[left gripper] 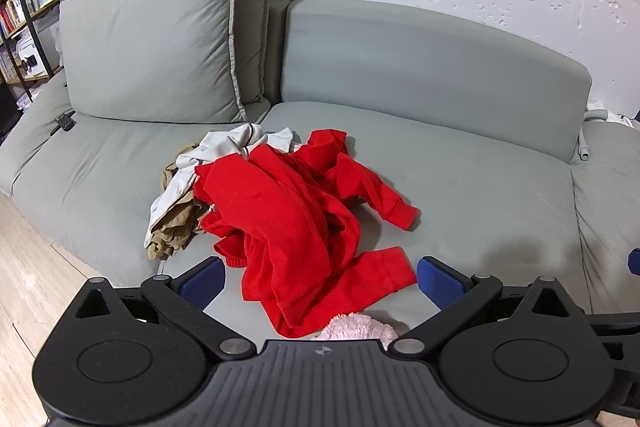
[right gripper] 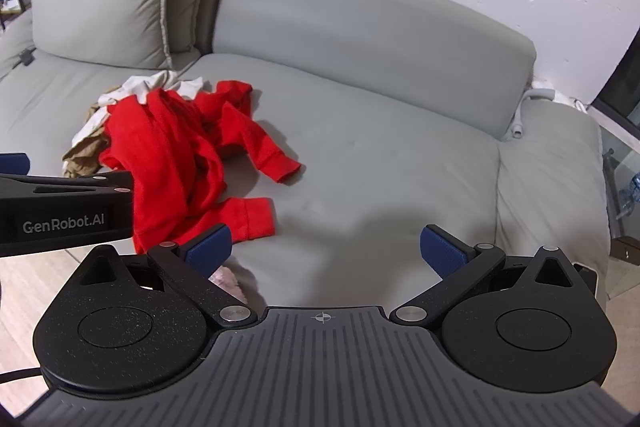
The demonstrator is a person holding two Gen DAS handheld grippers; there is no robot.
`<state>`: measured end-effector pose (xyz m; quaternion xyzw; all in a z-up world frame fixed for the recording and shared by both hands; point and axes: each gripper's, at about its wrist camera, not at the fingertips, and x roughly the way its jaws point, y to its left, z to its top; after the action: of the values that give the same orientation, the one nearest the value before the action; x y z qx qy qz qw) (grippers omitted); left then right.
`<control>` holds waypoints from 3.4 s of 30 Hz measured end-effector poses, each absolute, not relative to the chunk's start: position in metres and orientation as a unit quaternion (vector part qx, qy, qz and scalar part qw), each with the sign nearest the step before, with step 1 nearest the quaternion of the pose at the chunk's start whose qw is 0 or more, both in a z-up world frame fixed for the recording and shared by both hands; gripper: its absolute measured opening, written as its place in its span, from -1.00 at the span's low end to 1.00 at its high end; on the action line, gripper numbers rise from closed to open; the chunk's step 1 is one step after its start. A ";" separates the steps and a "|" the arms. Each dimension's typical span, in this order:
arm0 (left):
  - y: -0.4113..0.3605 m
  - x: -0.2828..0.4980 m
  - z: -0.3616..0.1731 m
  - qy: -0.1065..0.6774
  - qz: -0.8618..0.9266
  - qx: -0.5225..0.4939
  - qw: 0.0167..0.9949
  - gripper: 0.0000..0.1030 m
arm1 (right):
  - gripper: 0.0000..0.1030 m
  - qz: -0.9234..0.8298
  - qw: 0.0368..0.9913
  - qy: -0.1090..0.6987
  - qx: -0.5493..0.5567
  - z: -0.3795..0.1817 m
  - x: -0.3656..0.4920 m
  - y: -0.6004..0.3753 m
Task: Fold clothes
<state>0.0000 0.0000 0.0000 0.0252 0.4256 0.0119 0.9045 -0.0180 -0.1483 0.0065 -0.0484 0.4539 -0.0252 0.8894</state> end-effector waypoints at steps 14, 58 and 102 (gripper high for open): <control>0.002 0.003 -0.002 0.434 0.011 0.018 0.901 0.99 | 1.00 -0.028 0.890 0.453 -0.051 0.009 -0.015 -0.146; 0.005 0.008 -0.007 0.438 0.025 0.013 0.899 0.99 | 1.00 -0.025 0.887 0.458 -0.053 0.009 -0.014 -0.144; 0.109 0.111 -0.161 0.470 0.047 -0.046 0.880 -0.61 | 0.04 0.308 0.831 0.463 -0.035 -0.167 0.152 -0.027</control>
<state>0.1114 0.1089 -0.1607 -0.0460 0.4698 0.0467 0.8803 0.1518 -0.0273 -0.1667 -0.0349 0.4628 0.3078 0.8306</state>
